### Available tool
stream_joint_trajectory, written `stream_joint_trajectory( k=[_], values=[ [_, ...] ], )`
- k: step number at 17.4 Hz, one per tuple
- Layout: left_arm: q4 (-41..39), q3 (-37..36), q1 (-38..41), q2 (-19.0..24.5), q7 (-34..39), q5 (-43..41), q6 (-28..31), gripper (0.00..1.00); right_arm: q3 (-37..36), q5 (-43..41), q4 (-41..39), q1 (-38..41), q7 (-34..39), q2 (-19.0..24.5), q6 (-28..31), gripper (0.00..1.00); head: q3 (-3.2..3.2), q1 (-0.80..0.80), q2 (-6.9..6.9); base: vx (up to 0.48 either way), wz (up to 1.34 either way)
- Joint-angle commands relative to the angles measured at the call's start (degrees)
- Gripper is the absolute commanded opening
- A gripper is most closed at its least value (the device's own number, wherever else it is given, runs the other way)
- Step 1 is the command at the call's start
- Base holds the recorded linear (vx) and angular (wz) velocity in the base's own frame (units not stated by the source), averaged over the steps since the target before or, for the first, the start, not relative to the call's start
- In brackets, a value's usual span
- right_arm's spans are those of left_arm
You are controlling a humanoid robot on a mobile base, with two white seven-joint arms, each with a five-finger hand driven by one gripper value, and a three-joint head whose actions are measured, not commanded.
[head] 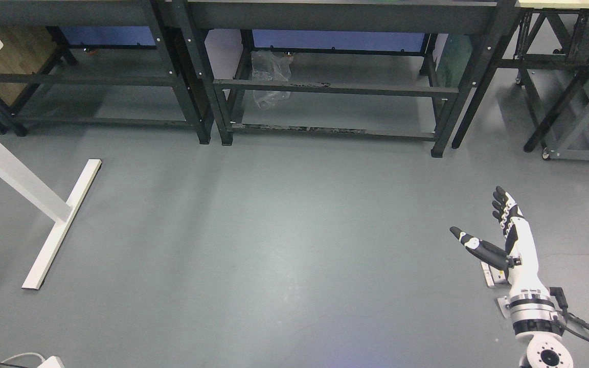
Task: Pick pink block from left shelf to tray
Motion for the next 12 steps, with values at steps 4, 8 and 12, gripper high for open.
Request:
stream_joint_trajectory(
  k=[4,8,12],
  values=[
    [-1.0,0.0,-1.3,1.0,0.0,-0.1,0.0,1.00,0.0,0.0,0.1,-0.5,0.0,-1.0,0.1,1.00,0.00,0.00,0.00,0.000,0.00],
    [-1.0,0.0,-1.4,1.0,0.0,0.0,0.0,1.00,-0.3,-0.5,0.6,-0.9,-0.3,-1.0,0.0,1.00,0.00,0.00,0.00,0.012,0.00],
    [-1.0,0.0,-1.3,1.0,0.0,-0.1,0.0,1.00,-1.2,7.3,0.5,-2.1,-0.5,-1.0,-5.2,0.98,0.00,0.00,0.00,0.004,0.00]
  ],
)
